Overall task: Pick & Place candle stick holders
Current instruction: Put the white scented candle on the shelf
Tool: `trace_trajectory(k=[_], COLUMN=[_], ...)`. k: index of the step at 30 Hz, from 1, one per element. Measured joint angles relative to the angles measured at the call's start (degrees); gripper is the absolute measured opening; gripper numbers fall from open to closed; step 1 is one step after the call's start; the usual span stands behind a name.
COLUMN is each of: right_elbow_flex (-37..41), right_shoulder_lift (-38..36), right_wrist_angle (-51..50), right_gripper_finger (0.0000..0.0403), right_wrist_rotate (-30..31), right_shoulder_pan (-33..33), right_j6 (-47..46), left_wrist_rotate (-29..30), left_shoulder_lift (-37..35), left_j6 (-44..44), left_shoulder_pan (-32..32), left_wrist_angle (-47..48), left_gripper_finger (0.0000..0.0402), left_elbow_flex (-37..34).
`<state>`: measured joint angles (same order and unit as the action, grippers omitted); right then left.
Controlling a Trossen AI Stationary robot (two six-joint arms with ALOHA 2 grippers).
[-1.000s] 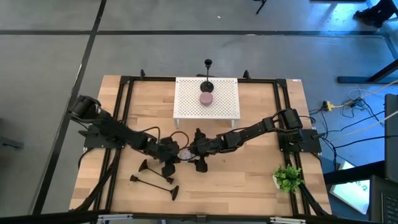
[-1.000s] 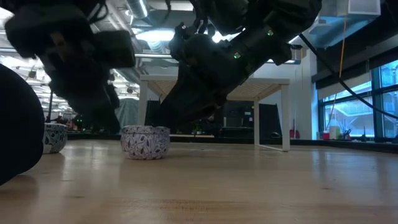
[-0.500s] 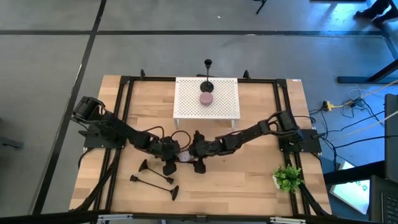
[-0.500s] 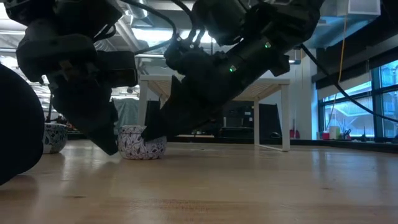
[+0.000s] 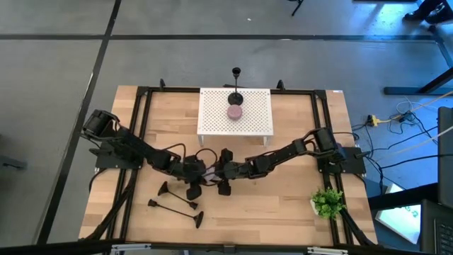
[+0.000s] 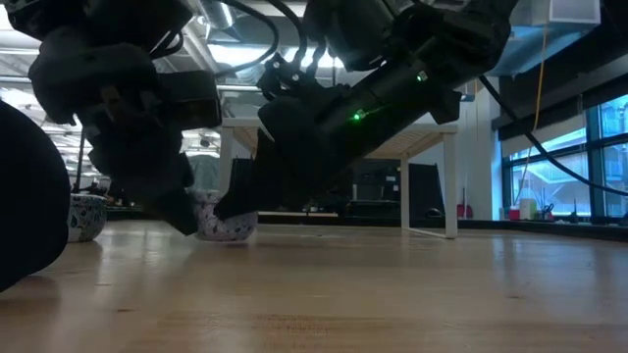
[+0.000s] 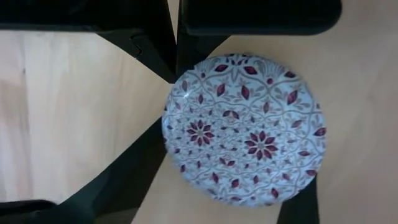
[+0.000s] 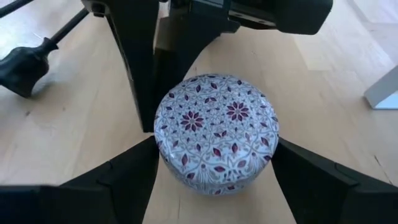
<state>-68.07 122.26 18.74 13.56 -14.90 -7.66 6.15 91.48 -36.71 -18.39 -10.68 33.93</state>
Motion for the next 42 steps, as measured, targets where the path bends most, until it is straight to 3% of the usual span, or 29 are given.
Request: trace_trajectory(k=[8,14,29,42], right_elbow_flex=[-0.1,-0.2,-0.2,-0.1], right_shoulder_lift=[0.2,0.2,3.5,4.6], right_wrist_angle=[-0.2,-0.7,1.6,7.7], right_gripper_finger=[0.0301,0.0300,0.0300,0.0300], right_wrist_rotate=[-1.8,-2.9,-3.0,-0.4], right_shoulder_pan=[-0.1,-0.2,0.0,0.1], right_j6=[-0.9,-0.9,-1.1,-0.5], left_wrist_rotate=[-3.3,-3.9,0.1,1.8], left_shoulder_lift=[0.0,0.0,-0.3,-0.2], left_j6=[-0.2,-4.1,-6.1,-4.8], left_shoulder_pan=[-0.8,-1.7,-1.3,-0.9], left_wrist_angle=[-1.4,2.7,8.4,7.0], left_gripper_finger=[0.0002,0.0003,0.0002,0.0002], left_elbow_flex=[0.2,0.2,0.3,0.2])
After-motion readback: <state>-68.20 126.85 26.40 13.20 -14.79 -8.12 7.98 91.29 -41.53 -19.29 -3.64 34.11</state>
